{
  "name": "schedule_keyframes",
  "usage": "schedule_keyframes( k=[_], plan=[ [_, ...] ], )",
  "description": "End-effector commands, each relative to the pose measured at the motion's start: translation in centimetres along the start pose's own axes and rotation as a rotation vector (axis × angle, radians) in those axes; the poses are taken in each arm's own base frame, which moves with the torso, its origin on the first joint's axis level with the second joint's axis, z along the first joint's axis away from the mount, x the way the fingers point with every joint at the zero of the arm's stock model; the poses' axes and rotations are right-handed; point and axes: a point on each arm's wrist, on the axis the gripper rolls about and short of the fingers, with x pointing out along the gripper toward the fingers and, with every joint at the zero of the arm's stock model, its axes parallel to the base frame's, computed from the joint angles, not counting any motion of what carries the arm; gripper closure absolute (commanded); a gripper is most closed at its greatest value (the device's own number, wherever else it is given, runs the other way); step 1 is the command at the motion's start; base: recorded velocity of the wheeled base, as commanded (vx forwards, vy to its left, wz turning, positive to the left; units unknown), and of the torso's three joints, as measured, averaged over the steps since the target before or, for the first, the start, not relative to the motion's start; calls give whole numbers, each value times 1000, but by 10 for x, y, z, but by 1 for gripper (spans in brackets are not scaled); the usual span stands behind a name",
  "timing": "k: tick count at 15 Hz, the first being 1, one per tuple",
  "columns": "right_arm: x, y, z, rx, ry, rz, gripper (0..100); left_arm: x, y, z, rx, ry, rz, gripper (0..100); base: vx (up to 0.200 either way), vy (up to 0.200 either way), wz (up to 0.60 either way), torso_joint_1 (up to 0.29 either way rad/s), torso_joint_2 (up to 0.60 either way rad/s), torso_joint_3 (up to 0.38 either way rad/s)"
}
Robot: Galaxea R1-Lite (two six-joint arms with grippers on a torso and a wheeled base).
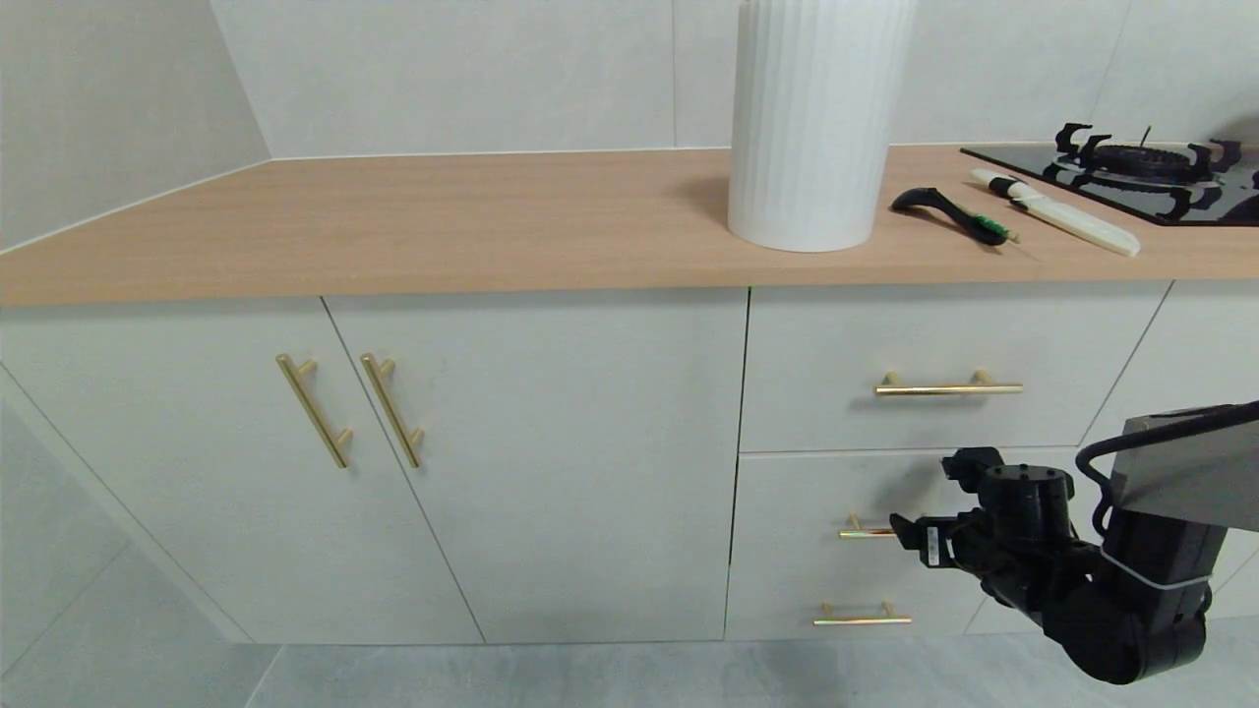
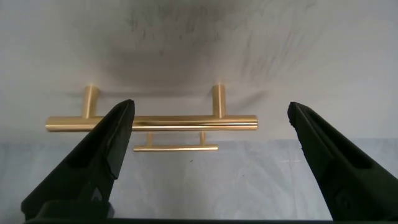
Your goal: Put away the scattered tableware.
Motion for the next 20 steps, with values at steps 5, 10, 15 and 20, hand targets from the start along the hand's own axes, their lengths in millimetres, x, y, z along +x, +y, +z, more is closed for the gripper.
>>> schedule_keyframes(
  k=[5,10,15,20],
  plan=[
    [15,3,-12,1,-7,-17,0,0,0,0,-1,1,1,0,0,0,0,0,0,0],
    [18,2,-16,-1,3,-20,0,0,0,0,-1,1,1,0,0,0,0,0,0,0],
    [15,1,-16,-4,10,-22,0,0,0,0,-1,1,1,0,0,0,0,0,0,0],
    [-25,-6,9,-35,61,-6,0,0,0,0,-1,1,1,0,0,0,0,0,0,0]
  ],
)
